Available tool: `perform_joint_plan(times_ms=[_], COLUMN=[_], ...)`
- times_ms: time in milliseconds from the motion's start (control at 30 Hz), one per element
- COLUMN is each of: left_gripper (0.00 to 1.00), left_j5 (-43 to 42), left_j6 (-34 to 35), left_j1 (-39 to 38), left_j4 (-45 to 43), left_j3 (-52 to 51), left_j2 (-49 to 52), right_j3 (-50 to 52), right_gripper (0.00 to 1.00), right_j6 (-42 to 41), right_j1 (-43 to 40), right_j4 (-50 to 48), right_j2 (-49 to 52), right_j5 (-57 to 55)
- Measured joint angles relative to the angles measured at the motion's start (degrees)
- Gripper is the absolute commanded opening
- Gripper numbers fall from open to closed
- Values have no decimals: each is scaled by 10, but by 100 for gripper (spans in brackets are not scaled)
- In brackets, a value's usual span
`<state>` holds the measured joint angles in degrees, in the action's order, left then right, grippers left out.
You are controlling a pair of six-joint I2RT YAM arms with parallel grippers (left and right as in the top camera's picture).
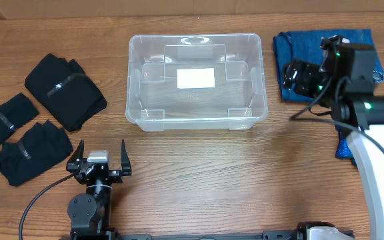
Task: Pack container
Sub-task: 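Reach the right gripper to the folded blue jeans and grasp them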
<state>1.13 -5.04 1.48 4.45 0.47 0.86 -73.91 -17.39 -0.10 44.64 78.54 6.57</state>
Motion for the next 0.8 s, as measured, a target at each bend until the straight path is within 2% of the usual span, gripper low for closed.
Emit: perform_joint_plan(times_ms=[133,167,267,467,800], left_gripper=[100,100,100,100,100], left_j5=[0,0,0,0,0], left_j6=[0,0,0,0,0], left_j1=[0,0,0,0,0], left_j4=[0,0,0,0,0], left_j3=[0,0,0,0,0], left_j2=[0,0,0,0,0], right_j3=[0,0,0,0,0], right_gripper=[96,96,96,95,93], right_j6=[-171,-245,-315,-376,-379], right_j1=[-33,-55,-78,-117,-133], right_j4=[19,16,7,1,-47], right_j2=[36,49,66,132,245], right_j5=[-38,-52,-64,-60,-37])
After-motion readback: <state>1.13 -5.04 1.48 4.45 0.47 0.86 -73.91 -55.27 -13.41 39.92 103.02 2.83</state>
